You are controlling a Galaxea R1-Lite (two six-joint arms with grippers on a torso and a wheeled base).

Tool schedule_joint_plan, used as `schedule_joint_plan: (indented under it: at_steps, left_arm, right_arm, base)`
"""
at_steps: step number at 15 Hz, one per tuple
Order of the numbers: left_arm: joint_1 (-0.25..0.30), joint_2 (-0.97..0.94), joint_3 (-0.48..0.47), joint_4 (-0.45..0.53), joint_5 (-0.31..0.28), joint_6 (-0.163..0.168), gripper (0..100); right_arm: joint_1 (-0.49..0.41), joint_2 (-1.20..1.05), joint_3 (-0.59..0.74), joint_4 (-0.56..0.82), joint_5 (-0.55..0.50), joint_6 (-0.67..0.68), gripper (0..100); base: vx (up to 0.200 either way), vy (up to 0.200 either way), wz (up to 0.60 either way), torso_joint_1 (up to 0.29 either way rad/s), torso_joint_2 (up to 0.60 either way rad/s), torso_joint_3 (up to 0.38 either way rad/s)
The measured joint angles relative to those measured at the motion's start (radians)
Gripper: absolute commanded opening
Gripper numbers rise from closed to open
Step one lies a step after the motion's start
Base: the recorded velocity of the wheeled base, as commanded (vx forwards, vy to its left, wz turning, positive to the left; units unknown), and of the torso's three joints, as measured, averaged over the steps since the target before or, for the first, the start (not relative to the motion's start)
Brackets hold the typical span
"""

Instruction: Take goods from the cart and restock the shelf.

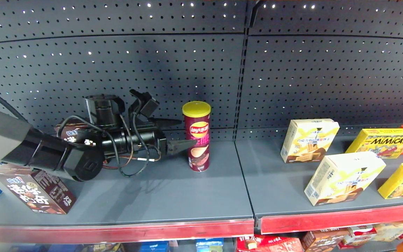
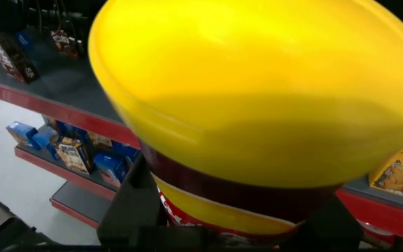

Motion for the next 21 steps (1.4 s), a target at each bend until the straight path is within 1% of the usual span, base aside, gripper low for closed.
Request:
schedule_joint_plan:
  at_steps: [2,5,8,11,13,14,16,21]
  left_arm:
    - [0.001,0.017,-0.009,0.001,-0.008,-0.002,100]
    - [0.003,0.049,-0.049,0.001,-0.013,-0.003,100]
    - [0.001,0.074,-0.071,0.001,-0.046,-0.003,100]
    - [-0.011,0.092,-0.088,0.002,-0.048,-0.004,100]
    - [-0.019,0.107,-0.124,0.008,-0.051,-0.005,100]
    - [-0.024,0.116,-0.143,0.011,-0.057,-0.014,100]
    - [-0.031,0.133,-0.183,0.011,-0.064,-0.043,100]
    - [-0.047,0.156,-0.201,0.012,-0.065,-0.047,100]
  right_arm:
    - [0.0,0.0,0.0,0.0,0.0,0.0,0]
    - [0.001,0.002,-0.001,-0.001,0.0,0.0,0]
    - [0.001,0.002,0.003,0.001,0.002,0.0,0]
    - [0.001,0.0,0.003,0.001,0.002,0.0,0]
    - [0.001,-0.001,0.006,0.002,0.002,0.0,0]
    - [0.001,-0.002,0.006,0.002,0.002,0.0,0]
    - [0.001,-0.003,0.001,0.002,0.002,0.0,0]
    - [0.001,-0.004,0.0,0.003,0.002,0.0,0]
  base:
    - [0.0,0.0,0.0,0.0,0.0,0.0]
    - [0.0,0.0,0.0,0.0,0.0,0.0]
    - [0.0,0.0,0.0,0.0,0.0,0.0]
    - [0.0,0.0,0.0,0.0,0.0,0.0]
    - [0.0,0.0,0.0,0.0,0.0,0.0]
    - [0.0,0.0,0.0,0.0,0.0,0.0]
    - [0.0,0.0,0.0,0.0,0.0,0.0]
    - [0.0,0.0,0.0,0.0,0.0,0.0]
